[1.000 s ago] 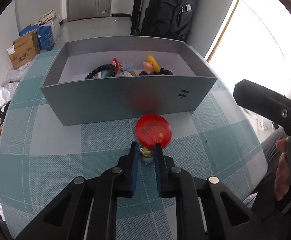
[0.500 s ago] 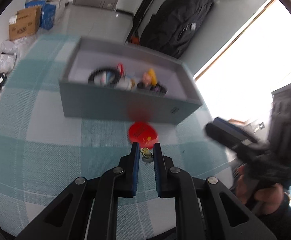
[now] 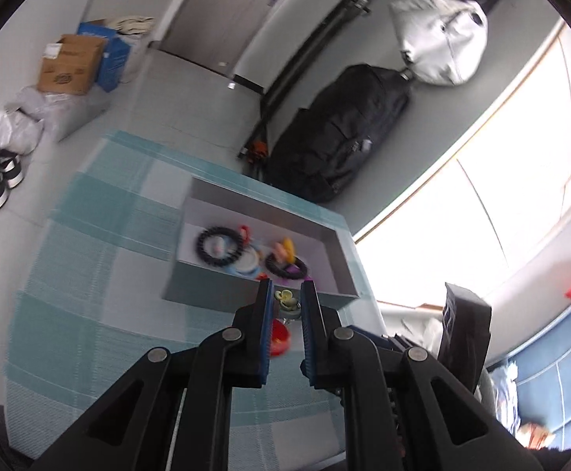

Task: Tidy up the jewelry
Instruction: 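Grasp the small yellow figurine with the left tool while the right tool grasps the red China badge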

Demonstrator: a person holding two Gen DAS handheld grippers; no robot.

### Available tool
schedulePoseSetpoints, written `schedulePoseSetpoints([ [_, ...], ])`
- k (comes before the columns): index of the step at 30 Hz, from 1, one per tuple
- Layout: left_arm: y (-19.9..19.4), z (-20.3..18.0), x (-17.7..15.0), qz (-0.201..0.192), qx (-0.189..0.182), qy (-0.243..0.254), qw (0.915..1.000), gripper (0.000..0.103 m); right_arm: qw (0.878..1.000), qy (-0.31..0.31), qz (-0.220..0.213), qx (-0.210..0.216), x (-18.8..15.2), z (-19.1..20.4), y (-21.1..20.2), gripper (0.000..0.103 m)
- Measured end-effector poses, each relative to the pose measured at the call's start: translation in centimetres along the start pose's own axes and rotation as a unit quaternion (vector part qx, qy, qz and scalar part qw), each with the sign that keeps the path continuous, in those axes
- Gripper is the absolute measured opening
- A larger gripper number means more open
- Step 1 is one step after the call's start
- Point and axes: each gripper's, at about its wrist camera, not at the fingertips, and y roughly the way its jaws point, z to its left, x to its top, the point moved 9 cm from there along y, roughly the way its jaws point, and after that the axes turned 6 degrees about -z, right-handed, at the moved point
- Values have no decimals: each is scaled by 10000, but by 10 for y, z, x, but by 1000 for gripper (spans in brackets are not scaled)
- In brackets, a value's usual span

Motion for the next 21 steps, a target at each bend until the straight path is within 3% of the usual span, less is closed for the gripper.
schedulePoseSetpoints([
  [16, 12, 24, 8, 81, 105, -249, 9996, 9, 9972, -585, 117, -457, 3, 25, 37, 77],
  [21, 12, 22, 4, 108, 171, -156, 9997, 9, 9941, -874, 90, -637, 4, 26, 40, 54],
])
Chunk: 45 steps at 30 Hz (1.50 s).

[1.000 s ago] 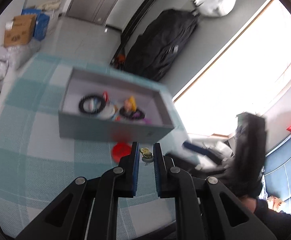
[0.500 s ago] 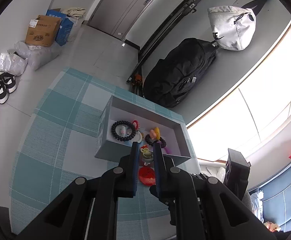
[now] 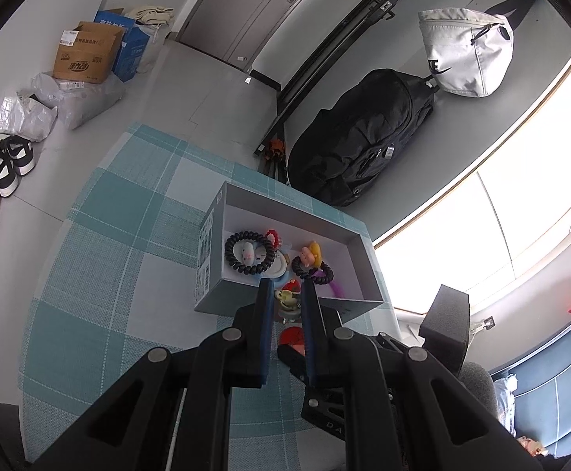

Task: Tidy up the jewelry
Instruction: 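Grasp the small yellow figurine with the left tool while the right tool grasps the red China badge, then carry the figurine and red badge into the grey box and open both tools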

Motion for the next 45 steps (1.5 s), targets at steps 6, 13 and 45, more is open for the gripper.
schedulePoseSetpoints([
  [6, -1, 0, -2, 11, 80, 69, 9999, 9, 10000, 36, -23, 44, -1, 0, -1, 42],
  [13, -1, 4, -5, 31, 158, 42, 9999, 9, 9999, 33, -28, 155, -1, 0, -6, 42],
  [45, 8, -42, 16, -253, 619, 889, 9938, 9, 9864, 530, -1254, 923, 71, -27, -91, 42],
])
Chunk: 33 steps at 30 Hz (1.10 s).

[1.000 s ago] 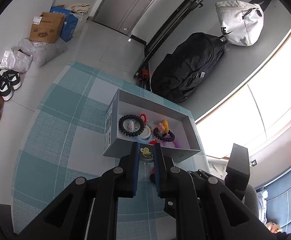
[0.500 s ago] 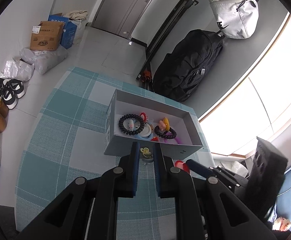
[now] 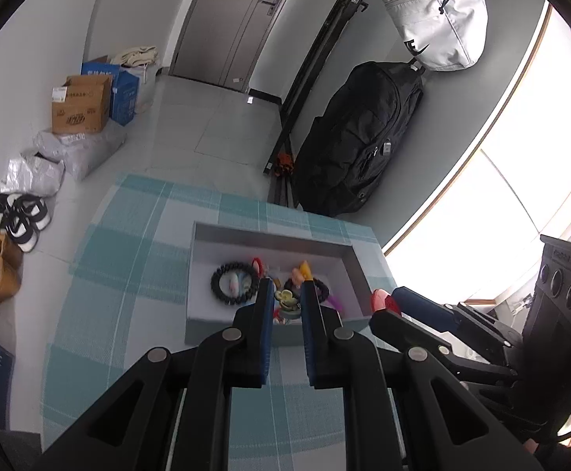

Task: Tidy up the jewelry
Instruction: 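Carry the figurine and red badge into the grey box and open both tools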

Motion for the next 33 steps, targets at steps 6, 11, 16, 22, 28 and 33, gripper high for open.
schedulePoseSetpoints([
  [6, 21, 3, 14, 94, 22, 31, 9999, 9, 10000, 31, -10, 0, 19, -18, 9, 42],
  [11, 39, 6, 15, 237, -34, 57, 9997, 9, 9999, 73, 25, 73, 30, -29, 23, 42],
  [16, 53, 10, 14, 402, -75, 15, 9992, 9, 9998, 105, 117, 131, 31, -40, 43, 42],
  [22, 70, 16, 9, 505, 21, 104, 9987, 9, 9991, 284, 217, 205, 25, -50, 58, 42],
  [28, 84, 20, 3, 776, -79, -23, 9970, 9, 9984, 384, 314, 253, 23, -57, 67, 42],
  [33, 82, 17, 5, 701, -110, 10, 9975, 9, 9977, 472, 384, 299, 19, -61, 73, 42],
])
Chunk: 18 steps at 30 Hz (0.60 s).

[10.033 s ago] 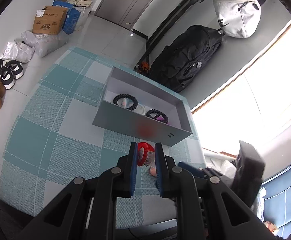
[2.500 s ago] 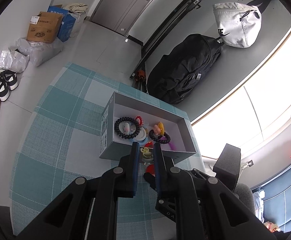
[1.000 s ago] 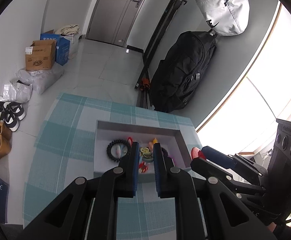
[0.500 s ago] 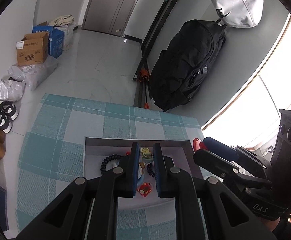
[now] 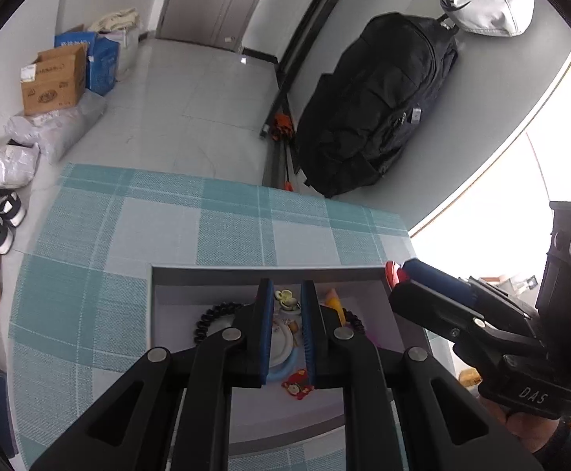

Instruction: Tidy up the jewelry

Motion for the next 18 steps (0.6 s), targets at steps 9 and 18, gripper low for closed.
schedulePoseSetpoints([
  [9, 11, 1, -2, 322, -521, -405, 9973, 13, 9999, 127, 57, -28, -4, -4, 5, 44],
  [18, 0, -8, 0, 17, -310, -120, 9994, 69, 9994, 187, -201, -212, 2, -11, -4, 74],
])
